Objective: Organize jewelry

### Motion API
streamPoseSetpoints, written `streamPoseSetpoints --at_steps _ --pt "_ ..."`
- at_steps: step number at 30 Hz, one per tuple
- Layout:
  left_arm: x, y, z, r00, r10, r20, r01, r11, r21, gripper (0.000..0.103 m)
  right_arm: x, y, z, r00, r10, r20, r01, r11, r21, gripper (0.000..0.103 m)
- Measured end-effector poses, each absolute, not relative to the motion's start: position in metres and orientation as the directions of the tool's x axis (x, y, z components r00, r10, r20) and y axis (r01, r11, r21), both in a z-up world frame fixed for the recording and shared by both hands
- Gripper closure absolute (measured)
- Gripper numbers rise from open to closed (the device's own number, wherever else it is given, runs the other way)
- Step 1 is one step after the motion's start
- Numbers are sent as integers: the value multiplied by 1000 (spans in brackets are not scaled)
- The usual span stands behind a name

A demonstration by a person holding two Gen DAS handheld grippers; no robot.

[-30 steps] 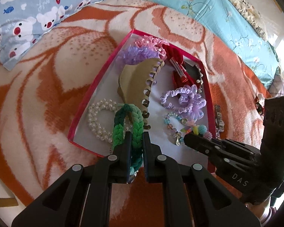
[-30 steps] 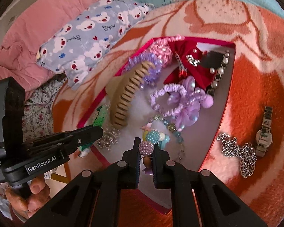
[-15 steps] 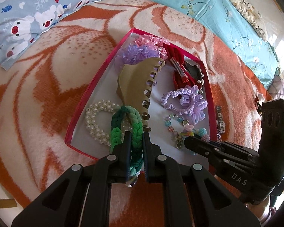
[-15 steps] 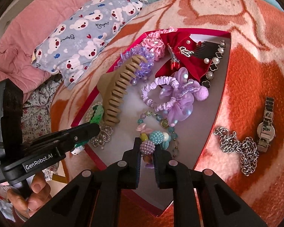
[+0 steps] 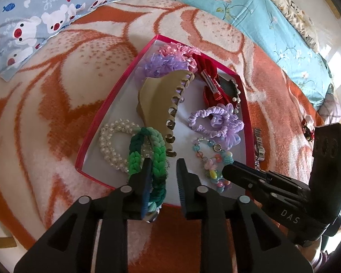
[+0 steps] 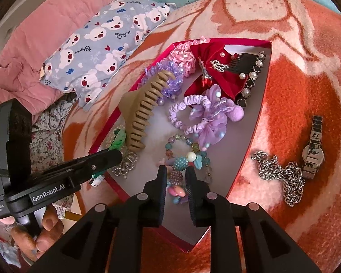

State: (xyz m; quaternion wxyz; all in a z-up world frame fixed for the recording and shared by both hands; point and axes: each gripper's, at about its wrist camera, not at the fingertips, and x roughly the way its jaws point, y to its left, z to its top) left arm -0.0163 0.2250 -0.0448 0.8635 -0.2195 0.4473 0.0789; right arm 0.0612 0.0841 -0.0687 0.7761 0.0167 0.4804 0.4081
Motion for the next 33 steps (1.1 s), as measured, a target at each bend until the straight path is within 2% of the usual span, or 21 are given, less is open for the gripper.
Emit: streamPoseSetpoints --at_steps 2,6,9,13,17,33 --pt "-17 224 -44 592 -67 -803 -327 891 -315 73 60 84 -68 205 652 -730 -618 665 419 78" --pt "-19 223 -40 602 -62 -796 -323 893 -314 62 57 81 -61 208 663 -719 -625 656 424 76" --pt "-20 223 -38 606 -63 -793 -323 892 -318 58 55 73 -53 230 676 -700 -620 657 430 73" --pt "-22 223 -37 608 -62 -791 -323 891 -318 55 56 61 -45 259 684 -682 -602 667 440 65" --pt "-23 222 -35 611 -61 -789 -321 892 -317 50 57 49 -39 285 690 -665 -582 676 453 64" --pt "-38 223 -26 619 -53 -784 -320 894 -313 43 46 42 -24 307 707 -637 -586 668 459 62"
